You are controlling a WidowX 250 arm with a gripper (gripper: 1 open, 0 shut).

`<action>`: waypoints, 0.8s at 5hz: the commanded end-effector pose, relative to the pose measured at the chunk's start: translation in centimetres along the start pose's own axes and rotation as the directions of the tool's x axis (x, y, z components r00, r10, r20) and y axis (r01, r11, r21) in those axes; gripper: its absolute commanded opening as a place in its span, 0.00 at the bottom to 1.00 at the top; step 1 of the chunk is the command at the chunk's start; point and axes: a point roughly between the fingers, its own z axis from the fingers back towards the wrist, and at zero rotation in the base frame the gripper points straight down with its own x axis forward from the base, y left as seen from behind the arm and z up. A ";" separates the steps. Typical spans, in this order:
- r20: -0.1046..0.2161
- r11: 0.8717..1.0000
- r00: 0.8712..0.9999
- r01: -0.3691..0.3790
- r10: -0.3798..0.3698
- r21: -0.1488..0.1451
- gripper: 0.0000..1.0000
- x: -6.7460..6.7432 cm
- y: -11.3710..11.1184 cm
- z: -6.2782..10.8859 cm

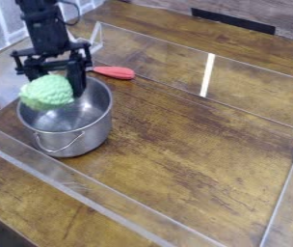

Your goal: Remove the green object from the silver pot and put it on the table

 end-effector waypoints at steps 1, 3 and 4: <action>0.118 0.999 0.993 -0.028 0.031 -0.028 0.00 0.5 -1.5 4.0; 0.118 0.997 0.990 -0.068 0.071 -0.031 0.00 0.2 -3.3 4.0; 0.120 0.998 0.992 -0.036 0.041 -0.044 0.00 -0.7 -6.2 5.1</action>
